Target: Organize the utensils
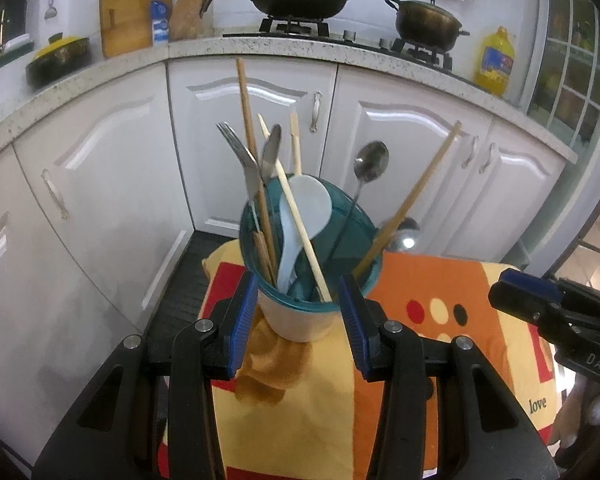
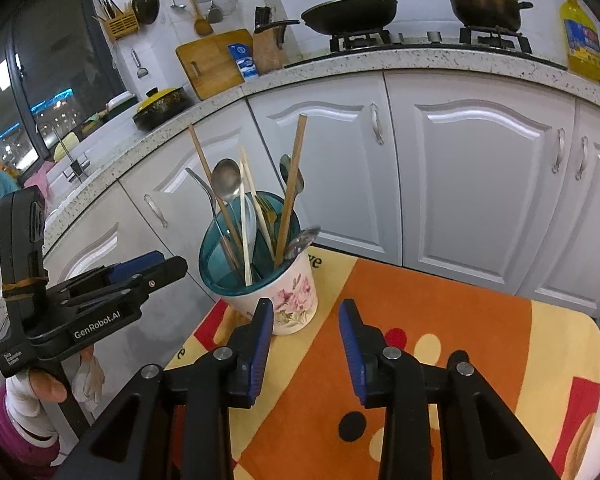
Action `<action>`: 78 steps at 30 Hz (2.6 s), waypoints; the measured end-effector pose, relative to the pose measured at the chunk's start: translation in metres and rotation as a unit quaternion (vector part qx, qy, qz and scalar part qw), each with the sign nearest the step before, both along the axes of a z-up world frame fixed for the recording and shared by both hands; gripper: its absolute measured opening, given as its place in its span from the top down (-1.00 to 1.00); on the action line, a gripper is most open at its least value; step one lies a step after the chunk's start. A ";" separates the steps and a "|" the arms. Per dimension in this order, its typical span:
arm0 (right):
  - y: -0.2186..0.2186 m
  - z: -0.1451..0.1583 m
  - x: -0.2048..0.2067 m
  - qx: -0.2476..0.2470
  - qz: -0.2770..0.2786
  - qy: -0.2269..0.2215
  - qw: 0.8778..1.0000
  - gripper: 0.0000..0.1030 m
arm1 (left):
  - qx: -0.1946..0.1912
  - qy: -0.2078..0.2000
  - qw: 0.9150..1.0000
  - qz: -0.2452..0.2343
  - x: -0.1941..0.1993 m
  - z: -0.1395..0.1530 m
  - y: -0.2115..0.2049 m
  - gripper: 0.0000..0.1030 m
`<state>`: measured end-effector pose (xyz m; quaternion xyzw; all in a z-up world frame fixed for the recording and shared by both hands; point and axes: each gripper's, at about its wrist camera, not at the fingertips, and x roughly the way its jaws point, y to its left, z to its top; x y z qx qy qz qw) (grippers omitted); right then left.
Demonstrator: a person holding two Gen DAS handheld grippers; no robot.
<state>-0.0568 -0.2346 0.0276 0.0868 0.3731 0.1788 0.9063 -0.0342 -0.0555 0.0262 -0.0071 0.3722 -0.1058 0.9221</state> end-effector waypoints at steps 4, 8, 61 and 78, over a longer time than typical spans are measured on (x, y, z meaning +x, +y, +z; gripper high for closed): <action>-0.006 -0.005 -0.003 -0.005 -0.009 0.003 1.000 0.34 | 0.003 0.004 1.000 -0.009 -0.004 -0.004 -0.012 0.20; -0.012 -0.009 -0.007 -0.005 -0.025 0.008 1.000 0.32 | 0.007 0.008 1.000 -0.020 -0.008 -0.008 -0.025 0.20; 0.052 0.039 0.001 -0.052 -0.009 -0.089 0.995 0.16 | 0.038 -0.062 0.995 0.062 -0.011 0.040 -0.001 0.20; 0.056 0.037 0.005 -0.052 -0.002 -0.085 0.995 0.15 | 0.038 -0.060 0.995 0.070 -0.012 0.039 0.003 0.20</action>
